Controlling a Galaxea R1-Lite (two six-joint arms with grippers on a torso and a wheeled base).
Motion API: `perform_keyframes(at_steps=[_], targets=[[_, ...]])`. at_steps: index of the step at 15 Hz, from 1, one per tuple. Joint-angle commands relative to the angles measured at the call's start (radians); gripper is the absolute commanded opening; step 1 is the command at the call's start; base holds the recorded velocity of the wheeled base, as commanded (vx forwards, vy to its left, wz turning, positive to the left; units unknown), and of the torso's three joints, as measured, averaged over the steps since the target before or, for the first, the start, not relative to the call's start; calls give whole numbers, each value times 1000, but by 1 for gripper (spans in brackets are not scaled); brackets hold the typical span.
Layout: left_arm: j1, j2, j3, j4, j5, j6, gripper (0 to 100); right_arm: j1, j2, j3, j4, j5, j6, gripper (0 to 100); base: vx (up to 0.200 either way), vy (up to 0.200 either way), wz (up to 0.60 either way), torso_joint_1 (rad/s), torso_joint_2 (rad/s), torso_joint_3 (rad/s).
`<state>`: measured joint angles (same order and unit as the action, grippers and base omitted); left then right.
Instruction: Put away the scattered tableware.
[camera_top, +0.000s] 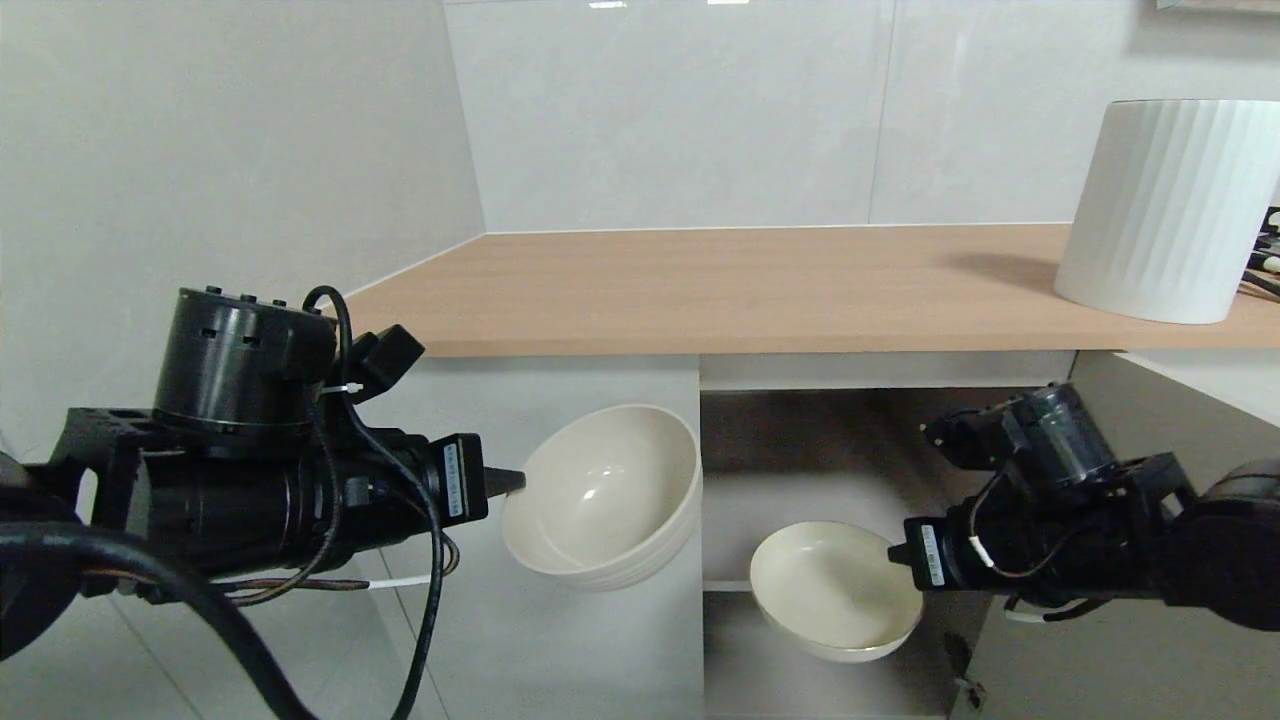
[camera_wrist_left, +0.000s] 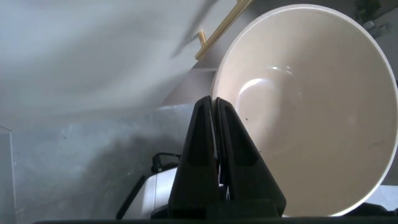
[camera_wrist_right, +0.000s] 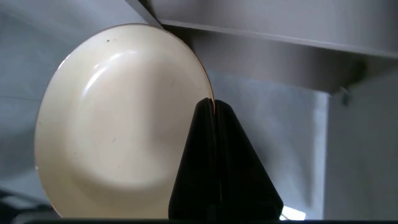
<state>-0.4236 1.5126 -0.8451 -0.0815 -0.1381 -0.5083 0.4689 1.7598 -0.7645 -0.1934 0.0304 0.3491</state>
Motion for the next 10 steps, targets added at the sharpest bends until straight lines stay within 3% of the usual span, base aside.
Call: perform_keyframes(at_steps=[1,6,10], targets=[[0,12,0,0,0,-1,0,16,184,60,-147,-4,1,0,0,0,0,0,0,0],[0,1,0,-1,0,-1,0,-65,386,30,-390,-38,-42,0,0,0,0,0,0,0],[0,-2,0,-1,0,-1,0,-79,507,-72,-457,-133,-41,0,0,0,0,0,0,0]])
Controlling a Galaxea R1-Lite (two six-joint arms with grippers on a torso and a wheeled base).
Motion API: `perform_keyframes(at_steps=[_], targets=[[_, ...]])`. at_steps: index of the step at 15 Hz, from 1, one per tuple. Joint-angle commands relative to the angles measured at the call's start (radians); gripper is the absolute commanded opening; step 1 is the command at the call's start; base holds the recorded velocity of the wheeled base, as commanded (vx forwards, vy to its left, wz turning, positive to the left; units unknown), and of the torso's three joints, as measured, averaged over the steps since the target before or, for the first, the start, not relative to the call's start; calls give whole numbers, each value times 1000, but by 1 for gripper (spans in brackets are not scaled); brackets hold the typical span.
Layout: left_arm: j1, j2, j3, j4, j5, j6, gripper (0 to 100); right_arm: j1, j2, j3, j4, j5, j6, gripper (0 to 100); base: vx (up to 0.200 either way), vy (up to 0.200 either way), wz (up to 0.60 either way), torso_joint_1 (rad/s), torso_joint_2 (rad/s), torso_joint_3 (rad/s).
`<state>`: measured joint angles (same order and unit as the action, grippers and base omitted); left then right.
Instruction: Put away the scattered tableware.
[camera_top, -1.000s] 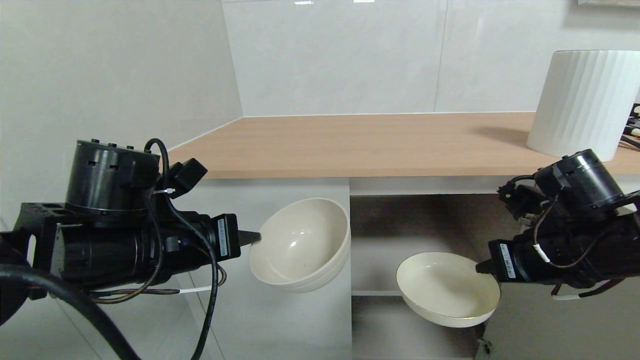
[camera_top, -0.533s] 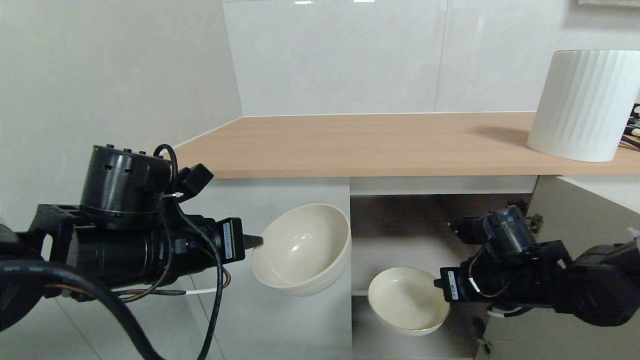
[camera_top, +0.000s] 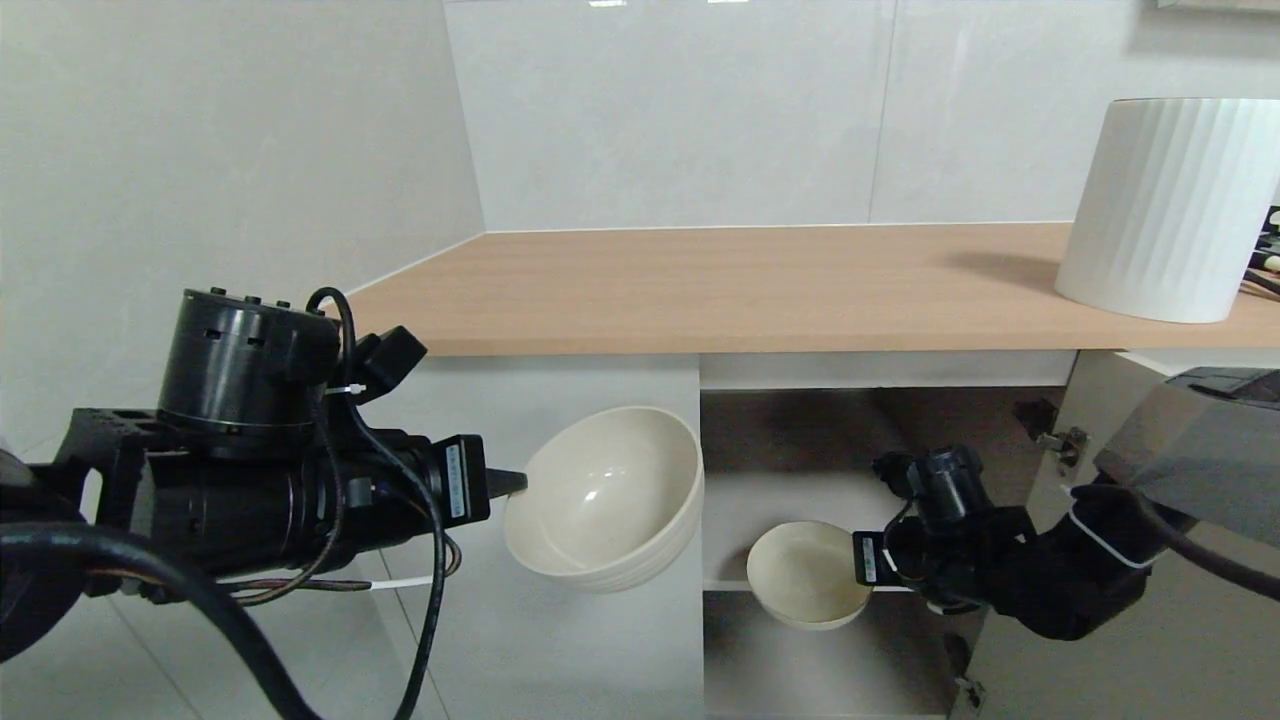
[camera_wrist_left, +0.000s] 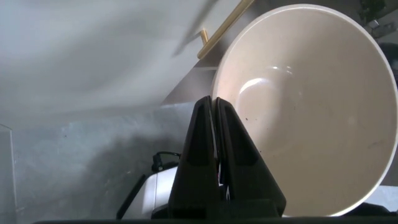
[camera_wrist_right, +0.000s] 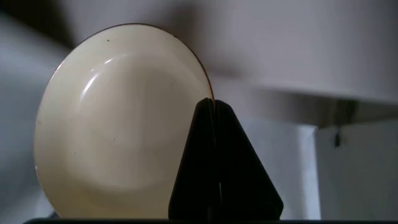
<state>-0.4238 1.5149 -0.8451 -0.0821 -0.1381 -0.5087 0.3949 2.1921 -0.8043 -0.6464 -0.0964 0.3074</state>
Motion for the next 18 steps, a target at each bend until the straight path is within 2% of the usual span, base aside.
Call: perform_keyframes(at_steps=[1,3,8,13,14,18], targets=[[0,-10,0,-1,2,-1,0,-16,94,-81,5,-9,-1,0,0,0,0,0,0,0],[0,-18,0,-1,3,-1,0,-41,141,-204,68,-19,-2,0,0,0,0,0,0,0],[-1,-21,0,-1,3,-1,0,-70,233,-328,94,-85,38,0,0,0,0,0,0,0],[-36,-9,14,-1,3,1,0,-96,285,-363,93,-128,33,0,0,0,0,0,0,0],[-41,-7,14,-1,3,1,0,-103,308,-389,94,-172,28,0,0,0,0,0,0,0],[-41,-7,17,-1,5,10,0,-111,331,-418,100,-186,18,0,0,0,0,0,0,0]])
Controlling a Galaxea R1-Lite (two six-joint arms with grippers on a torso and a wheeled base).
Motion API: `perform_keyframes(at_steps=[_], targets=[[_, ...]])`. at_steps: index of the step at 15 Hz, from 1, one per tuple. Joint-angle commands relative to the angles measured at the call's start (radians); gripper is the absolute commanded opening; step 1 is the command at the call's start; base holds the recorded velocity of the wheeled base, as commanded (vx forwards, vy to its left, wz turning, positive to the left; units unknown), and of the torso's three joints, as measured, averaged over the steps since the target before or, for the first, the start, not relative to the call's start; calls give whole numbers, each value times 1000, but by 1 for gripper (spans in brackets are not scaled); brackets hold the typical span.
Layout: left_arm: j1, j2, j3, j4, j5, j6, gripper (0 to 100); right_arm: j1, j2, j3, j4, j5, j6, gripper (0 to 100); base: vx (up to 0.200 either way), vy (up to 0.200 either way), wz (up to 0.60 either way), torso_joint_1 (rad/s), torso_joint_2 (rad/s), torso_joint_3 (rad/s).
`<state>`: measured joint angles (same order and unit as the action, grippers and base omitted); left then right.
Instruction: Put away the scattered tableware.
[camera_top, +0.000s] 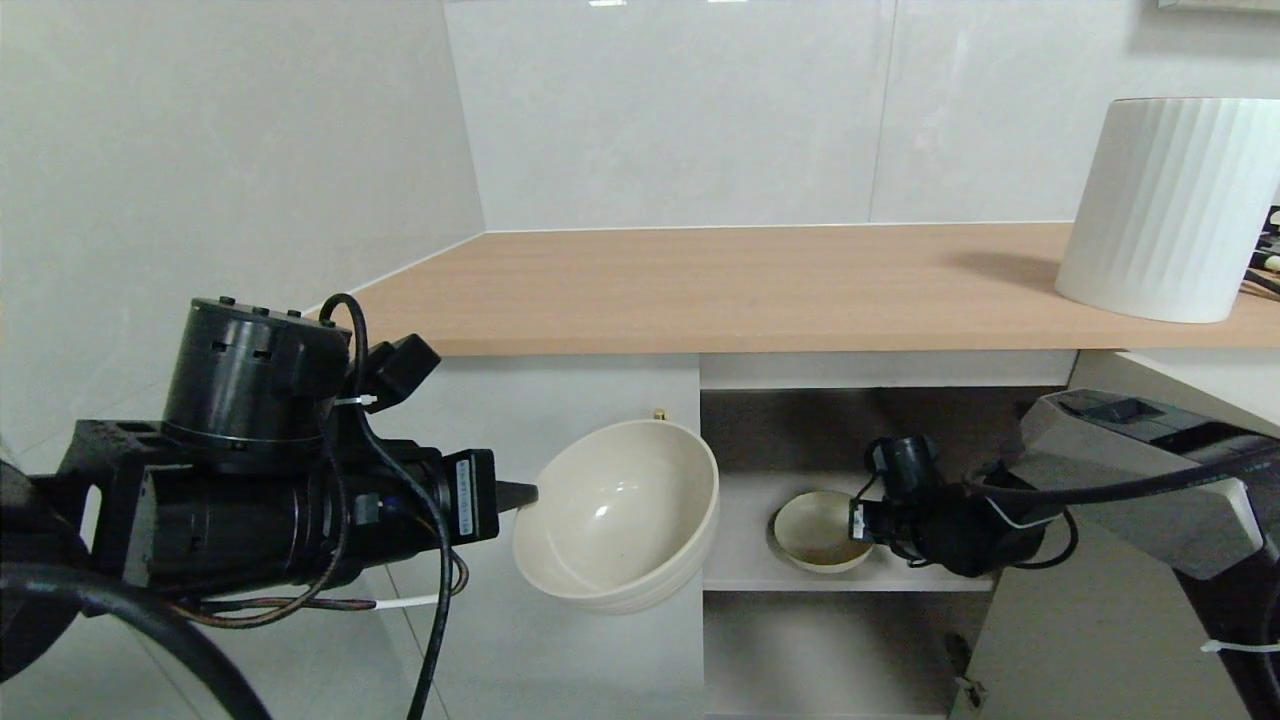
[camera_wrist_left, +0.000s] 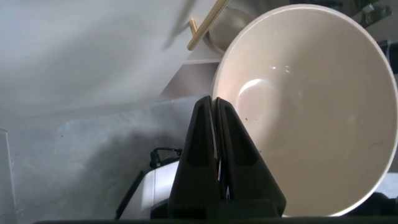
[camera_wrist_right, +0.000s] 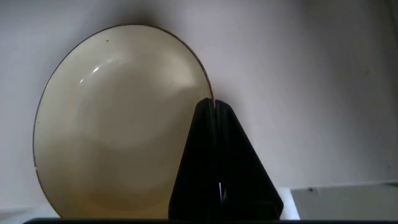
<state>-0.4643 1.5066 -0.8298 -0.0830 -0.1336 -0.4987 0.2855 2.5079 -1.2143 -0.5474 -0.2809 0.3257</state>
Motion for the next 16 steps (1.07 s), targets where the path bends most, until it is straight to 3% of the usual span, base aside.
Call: perform_keyframes(at_steps=[1,7,8,13,15,16], targets=[[-1,1,1,-1,0,0,0,-2,22,-10,1,-4,-1,0,0,0,0,0,0,0],[-1,3,1,-1,0,0,0,-6,29,-28,3,-24,-1,0,0,0,0,0,0,0],[-1,3,1,-1,0,0,0,-6,29,-28,3,-24,-1,100,0,0,0,0,0,0],[-1,15,1,-6,0,0,0,-8,8,-19,-3,-24,9,100,0,0,0,0,0,0],[-2,47,-6,-8,5,16,0,-3,-66,41,1,-17,16,100,0,0,0,0,0,0],[-2,73,-6,-6,6,46,0,18,-150,117,3,-3,18,100,0,0,0,0,0,0]])
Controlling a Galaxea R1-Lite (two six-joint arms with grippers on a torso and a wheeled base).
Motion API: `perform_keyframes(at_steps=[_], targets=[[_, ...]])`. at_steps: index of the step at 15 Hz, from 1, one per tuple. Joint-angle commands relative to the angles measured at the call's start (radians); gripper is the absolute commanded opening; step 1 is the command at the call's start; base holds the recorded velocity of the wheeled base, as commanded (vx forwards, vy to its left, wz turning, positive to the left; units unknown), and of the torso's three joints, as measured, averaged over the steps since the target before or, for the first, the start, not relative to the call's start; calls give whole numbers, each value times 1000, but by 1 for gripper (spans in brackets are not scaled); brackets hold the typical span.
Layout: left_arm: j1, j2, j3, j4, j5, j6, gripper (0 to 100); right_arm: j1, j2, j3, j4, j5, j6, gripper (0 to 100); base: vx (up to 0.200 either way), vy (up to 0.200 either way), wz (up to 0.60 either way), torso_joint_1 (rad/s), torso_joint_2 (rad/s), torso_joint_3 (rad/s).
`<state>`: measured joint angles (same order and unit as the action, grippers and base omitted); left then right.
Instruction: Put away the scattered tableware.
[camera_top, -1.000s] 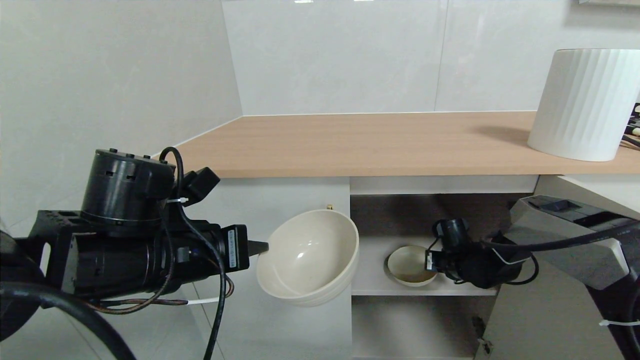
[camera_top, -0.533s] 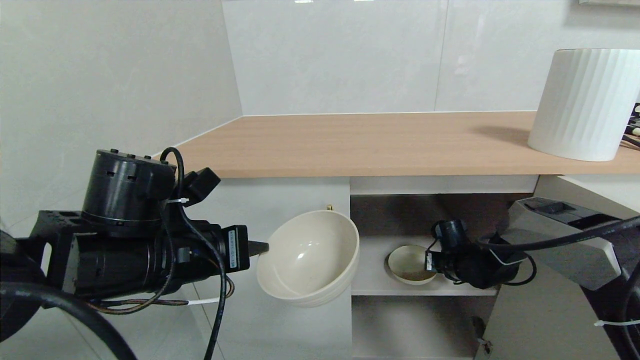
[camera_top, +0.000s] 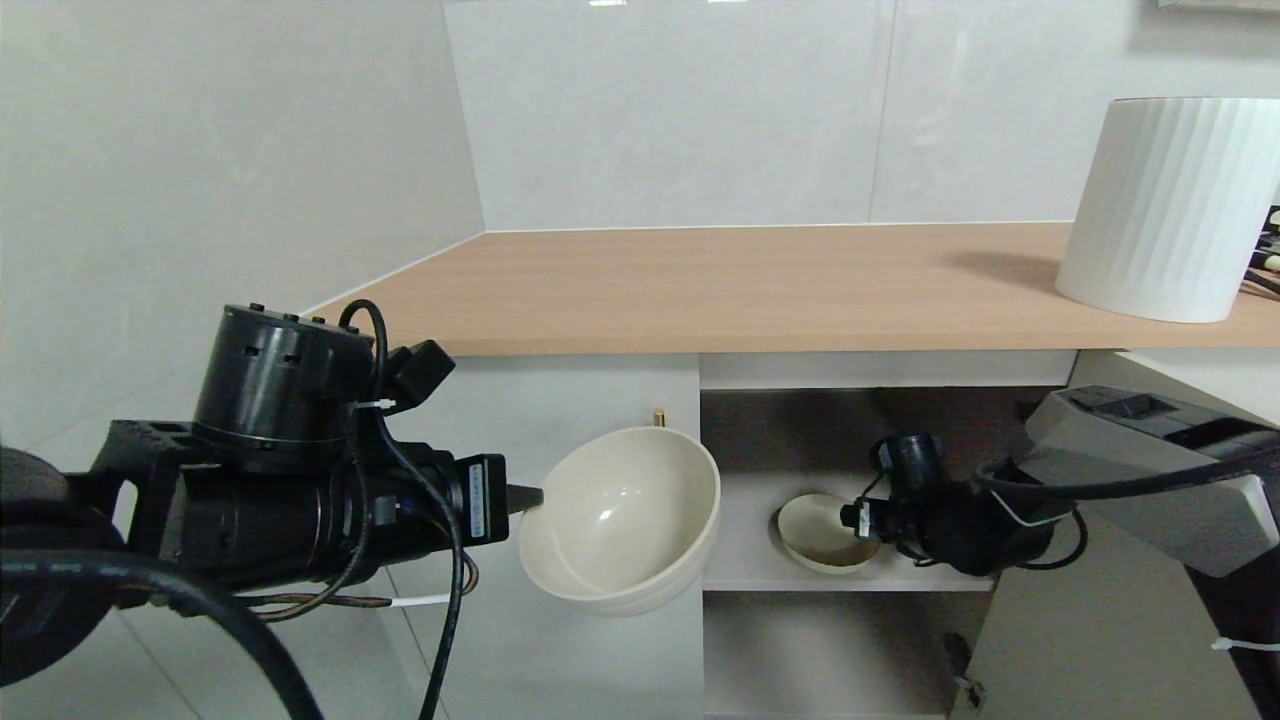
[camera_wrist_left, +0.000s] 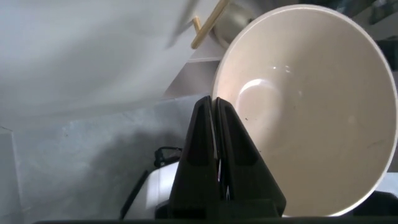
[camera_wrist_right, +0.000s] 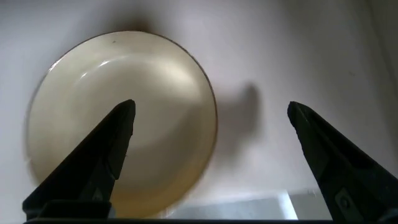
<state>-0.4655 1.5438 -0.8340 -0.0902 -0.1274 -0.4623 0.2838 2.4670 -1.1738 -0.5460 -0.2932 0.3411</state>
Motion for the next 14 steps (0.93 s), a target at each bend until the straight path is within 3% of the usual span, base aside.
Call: perform_keyframes(at_steps=[1,4,6,8,10,14], targets=[[-12,53,-2,0,2,25,0,48,-177,138,1,31,4,100,0,0,0,0,0,0],[-79,128,-19,4,22,76,0,132,-369,301,18,141,-2,100,0,0,0,0,0,0],[-134,194,-22,6,75,79,0,215,-500,362,106,192,-5,100,0,0,0,0,0,0],[-147,231,-20,14,121,80,0,259,-620,362,279,284,-5,100,0,0,0,0,0,0],[-166,254,-22,33,129,80,0,279,-706,367,376,362,-5,100,0,0,0,0,0,0],[-203,291,-20,35,134,79,0,341,-746,365,420,370,3,100,0,0,0,0,0,0]])
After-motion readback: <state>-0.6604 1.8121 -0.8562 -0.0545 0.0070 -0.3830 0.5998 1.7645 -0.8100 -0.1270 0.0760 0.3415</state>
